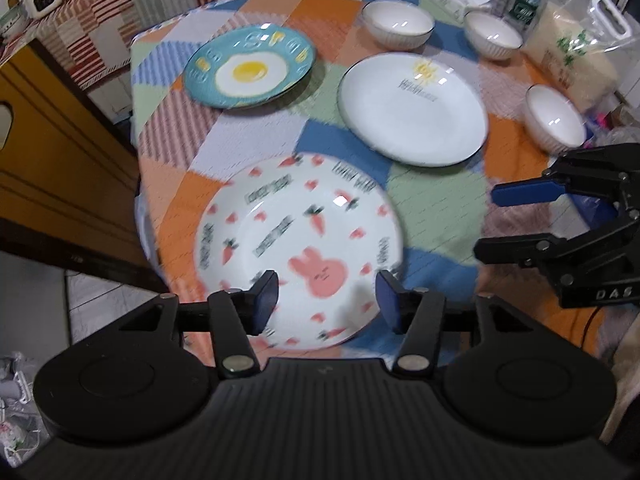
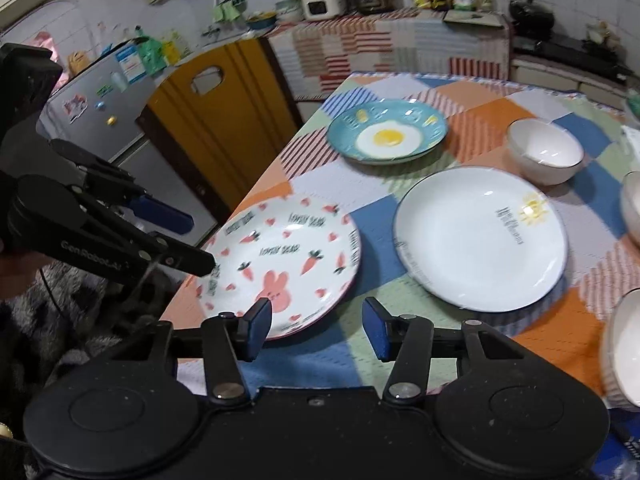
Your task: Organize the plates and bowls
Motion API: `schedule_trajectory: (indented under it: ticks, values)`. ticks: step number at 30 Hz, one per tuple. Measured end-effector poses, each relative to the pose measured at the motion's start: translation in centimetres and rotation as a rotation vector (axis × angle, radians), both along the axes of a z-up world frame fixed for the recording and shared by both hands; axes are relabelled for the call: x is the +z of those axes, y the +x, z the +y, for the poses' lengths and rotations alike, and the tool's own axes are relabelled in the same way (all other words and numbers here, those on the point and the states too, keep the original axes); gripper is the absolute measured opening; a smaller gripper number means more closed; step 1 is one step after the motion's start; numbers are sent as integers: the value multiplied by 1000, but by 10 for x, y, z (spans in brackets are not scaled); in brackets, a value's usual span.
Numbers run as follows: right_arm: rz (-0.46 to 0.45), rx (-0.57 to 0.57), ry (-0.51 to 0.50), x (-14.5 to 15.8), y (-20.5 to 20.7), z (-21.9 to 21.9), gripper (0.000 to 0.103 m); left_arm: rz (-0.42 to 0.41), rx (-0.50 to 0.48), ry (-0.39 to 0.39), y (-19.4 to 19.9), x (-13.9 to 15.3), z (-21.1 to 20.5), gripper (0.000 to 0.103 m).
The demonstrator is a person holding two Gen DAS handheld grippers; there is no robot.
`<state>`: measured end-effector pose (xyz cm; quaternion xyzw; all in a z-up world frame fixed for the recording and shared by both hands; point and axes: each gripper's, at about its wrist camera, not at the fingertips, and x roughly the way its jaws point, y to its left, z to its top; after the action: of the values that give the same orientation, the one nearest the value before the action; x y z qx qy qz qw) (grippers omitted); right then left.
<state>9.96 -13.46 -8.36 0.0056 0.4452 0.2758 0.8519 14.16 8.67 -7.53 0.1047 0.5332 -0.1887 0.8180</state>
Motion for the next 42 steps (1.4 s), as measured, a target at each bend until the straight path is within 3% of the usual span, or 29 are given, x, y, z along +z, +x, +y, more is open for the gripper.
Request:
schedule_trajectory:
  ticks: [3,6,10,16,20,21,23,24,25,30,35,39,42]
  values:
    - [34,7,-2,-15,4,8,57,20,15,26,4,-15,17,63]
    - [83,2,9,-34,11,14,57,46,29,43,14,-38,33,63]
    - [139,-6,21,-58,23,24,57,63,70,132,27,-72,44,63]
    - [205,-36,54,-86,41,32,57,103,94,109,37,-98,54,62]
    - [233,-54,74,-98,50,35,56,99,122,86,38,-106,56,58]
    - [236,-56,80,-99,51,36,55,95,142,88,39,-107,57,48]
    - [243,-63,91,-101,52,37,49,103,178,53,42,-109,60,38]
    - [244,-65,100,-102,53,38,40,113,188,27,44,-109,62,32]
    - [243,-60,108,-103,53,38,28,113,199,22,44,-109,62,31]
    - [245,-70,130,-107,55,37,27,60,187,28,37,-109,60,31]
    - [276,-108,189,-113,60,30,24,59,218,7,38,-110,62,32]
    - [227,-103,170,-112,55,33,23,39,193,36,33,-109,57,32]
    - [173,-91,153,-105,49,31,23,57,204,12,30,-103,57,31]
